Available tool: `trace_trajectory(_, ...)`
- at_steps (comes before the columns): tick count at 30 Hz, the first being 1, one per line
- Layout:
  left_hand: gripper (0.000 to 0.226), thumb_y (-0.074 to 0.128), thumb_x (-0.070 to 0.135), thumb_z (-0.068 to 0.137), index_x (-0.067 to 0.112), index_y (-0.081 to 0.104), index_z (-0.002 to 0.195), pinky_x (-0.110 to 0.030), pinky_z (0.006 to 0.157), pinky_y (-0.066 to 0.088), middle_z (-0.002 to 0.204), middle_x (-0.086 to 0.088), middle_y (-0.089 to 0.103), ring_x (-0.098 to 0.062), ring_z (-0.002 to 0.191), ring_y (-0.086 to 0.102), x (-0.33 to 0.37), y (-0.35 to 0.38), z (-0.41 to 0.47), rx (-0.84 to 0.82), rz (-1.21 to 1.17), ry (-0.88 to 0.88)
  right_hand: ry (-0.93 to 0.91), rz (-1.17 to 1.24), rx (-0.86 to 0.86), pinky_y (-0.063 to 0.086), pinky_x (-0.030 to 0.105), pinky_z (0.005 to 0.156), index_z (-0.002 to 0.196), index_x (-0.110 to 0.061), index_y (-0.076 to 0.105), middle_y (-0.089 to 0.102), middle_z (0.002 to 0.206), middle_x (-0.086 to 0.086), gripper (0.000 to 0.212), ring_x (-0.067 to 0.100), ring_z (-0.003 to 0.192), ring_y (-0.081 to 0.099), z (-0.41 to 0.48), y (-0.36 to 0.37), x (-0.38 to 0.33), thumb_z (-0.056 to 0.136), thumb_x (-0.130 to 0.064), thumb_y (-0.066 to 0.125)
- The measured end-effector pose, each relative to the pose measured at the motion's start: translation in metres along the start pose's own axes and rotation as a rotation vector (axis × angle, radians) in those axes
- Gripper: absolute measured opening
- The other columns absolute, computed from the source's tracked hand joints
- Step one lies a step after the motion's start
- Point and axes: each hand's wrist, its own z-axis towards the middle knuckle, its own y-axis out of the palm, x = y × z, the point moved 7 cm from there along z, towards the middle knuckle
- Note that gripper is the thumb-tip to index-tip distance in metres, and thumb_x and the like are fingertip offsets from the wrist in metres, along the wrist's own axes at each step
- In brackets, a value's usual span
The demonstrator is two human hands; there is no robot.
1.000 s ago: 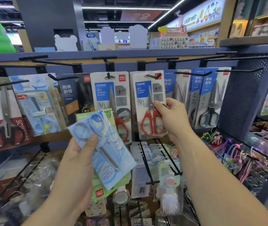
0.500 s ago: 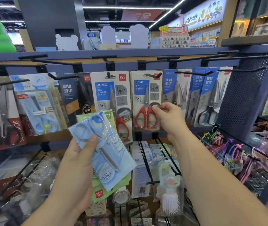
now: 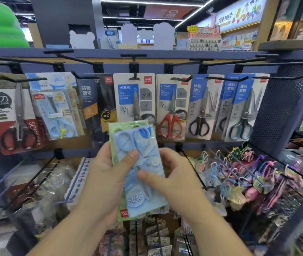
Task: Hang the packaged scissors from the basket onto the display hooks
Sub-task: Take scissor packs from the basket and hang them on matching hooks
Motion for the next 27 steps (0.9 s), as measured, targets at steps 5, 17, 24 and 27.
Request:
trace_trajectory(5, 0.031, 0.068, 0.005, 0.088, 0.014, 0.066, 0.118, -0.046, 0.063, 0.066, 0.111, -0.012, 0.08, -0.034, 0.09, 0.08, -0.003, -0.013, -0.008, 0.085, -0.019, -0.002, 0.082, -0.176, -0.084, 0.063, 0.034, 0.07, 0.109, -0.031, 0.075, 0.08, 0.102, -0.011, 0.02, 0.004, 0.083, 0.075, -0.013, 0.01, 0.017, 0.094, -0.043, 0.075)
trace_trajectory(17, 0.028, 0.067, 0.0, 0.093, 0.016, 0.067, 0.116, -0.048, 0.066, 0.065, 0.111, -0.009, 0.08, -0.031, 0.096, 0.079, 0.026, -0.097, -0.017, 0.278, -0.04, 0.092, 0.161, 0.1, -0.034, 0.048, 0.028, 0.056, 0.063, -0.026, 0.061, 0.072, 0.077, 0.001, 0.034, 0.018, 0.07, 0.068, -0.008, 0.054, 0.018, 0.068, -0.034, 0.093)
trace_trajectory(24, 0.04, 0.075, 0.022, 0.077, 0.018, 0.067, 0.116, -0.049, 0.086, 0.061, 0.116, -0.01, 0.079, -0.028, 0.101, 0.076, 0.054, -0.17, -0.012, 0.296, 0.007, 0.132, 0.073, 0.199, -0.07, 0.05, 0.03, 0.056, 0.066, -0.023, 0.059, 0.067, 0.079, 0.005, 0.039, 0.023, 0.071, 0.067, 0.017, 0.098, -0.008, 0.067, -0.021, 0.098)
trace_trajectory(27, 0.062, 0.086, 0.024, 0.07, 0.012, 0.064, 0.128, -0.041, 0.079, 0.064, 0.118, -0.01, 0.078, -0.026, 0.1, 0.076, 0.064, -0.194, -0.004, 0.179, 0.053, 0.094, 0.011, -0.01, -0.173, 0.045, 0.025, 0.048, 0.064, -0.022, 0.057, 0.061, 0.068, -0.003, 0.032, 0.016, 0.06, 0.063, 0.028, 0.114, -0.037, 0.07, -0.024, 0.088)
